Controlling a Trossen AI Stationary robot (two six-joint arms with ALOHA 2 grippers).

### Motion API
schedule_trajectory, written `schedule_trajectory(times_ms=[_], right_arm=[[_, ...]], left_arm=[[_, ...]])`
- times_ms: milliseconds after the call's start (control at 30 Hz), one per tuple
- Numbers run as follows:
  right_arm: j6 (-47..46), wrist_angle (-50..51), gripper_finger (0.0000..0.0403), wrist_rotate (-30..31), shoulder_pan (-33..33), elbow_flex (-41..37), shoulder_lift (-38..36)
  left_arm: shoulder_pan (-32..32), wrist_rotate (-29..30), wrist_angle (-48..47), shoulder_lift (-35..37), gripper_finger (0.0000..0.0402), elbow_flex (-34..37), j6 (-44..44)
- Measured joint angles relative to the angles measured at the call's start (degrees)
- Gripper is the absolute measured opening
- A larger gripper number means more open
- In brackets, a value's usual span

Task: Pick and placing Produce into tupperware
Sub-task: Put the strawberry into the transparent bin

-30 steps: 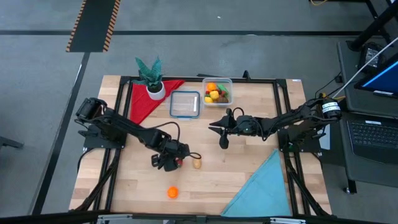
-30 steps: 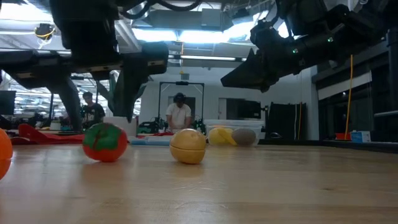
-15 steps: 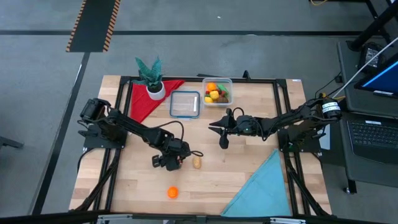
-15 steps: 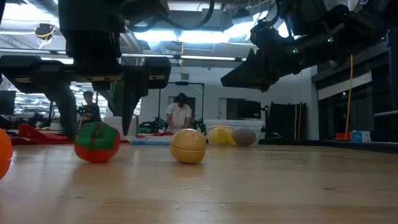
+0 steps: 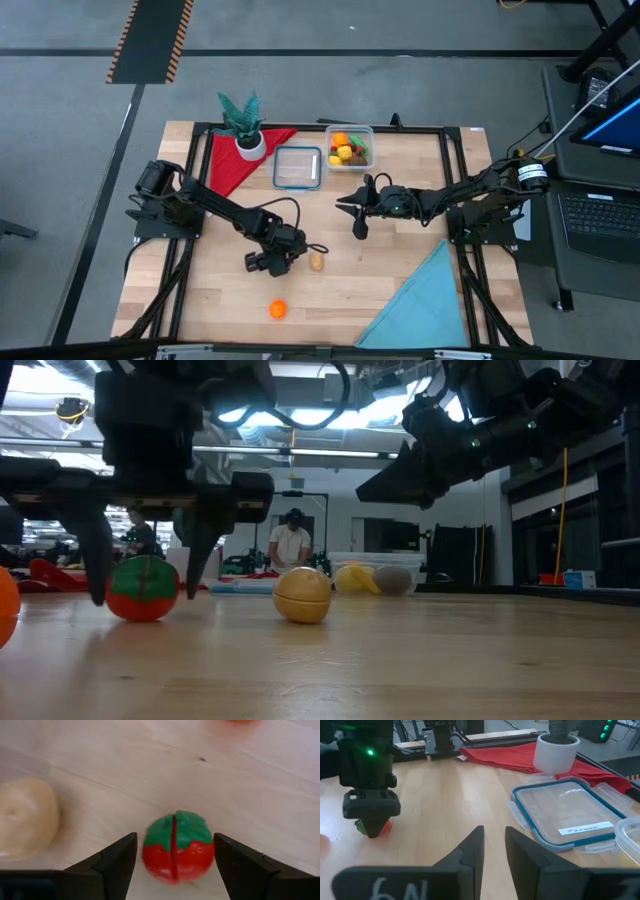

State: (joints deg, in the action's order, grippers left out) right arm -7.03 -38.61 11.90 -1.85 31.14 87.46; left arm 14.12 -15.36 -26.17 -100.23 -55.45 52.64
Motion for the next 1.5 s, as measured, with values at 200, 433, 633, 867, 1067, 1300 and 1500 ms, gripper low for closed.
schedule_trajectory(times_ms=[200,433,633,867,1067,1300,1500], right_arm=[[0.01,0.39,0.008,0.01,0.0,-0.01,0.0],[0.02,0.74,0.008,0.0,0.0,0.0,0.0],[0.0,0.83,0.008,0.0,0.0,-0.01,0.0],[0.01,0.9,0.008,0.02,0.0,0.0,0.0],[0.02,1.42,0.008,0.02,0.02,-0.02,0.0],[0.02,1.42,0.008,0.02,0.02,-0.02,0.0],[0.02,1.39,0.008,0.02,0.01,-0.02,0.0]], left_arm=[[0.03,-0.16,0.47,0.01,0.0249,-0.01,-0.02],[0.29,-0.21,1.04,0.01,0.0226,-0.01,-0.09],[0.31,-0.23,1.06,0.01,0.0215,-0.01,-1.07],[0.23,-1.27,1.44,-1.2,0.0215,-0.1,-2.45],[-0.34,-1.64,1.29,-1.52,0.0205,-0.04,-2.78],[-0.39,-1.29,1.37,-1.5,0.0193,-0.04,-4.27],[-0.52,2.98,0.51,-0.18,0.0187,0.03,-9.37]])
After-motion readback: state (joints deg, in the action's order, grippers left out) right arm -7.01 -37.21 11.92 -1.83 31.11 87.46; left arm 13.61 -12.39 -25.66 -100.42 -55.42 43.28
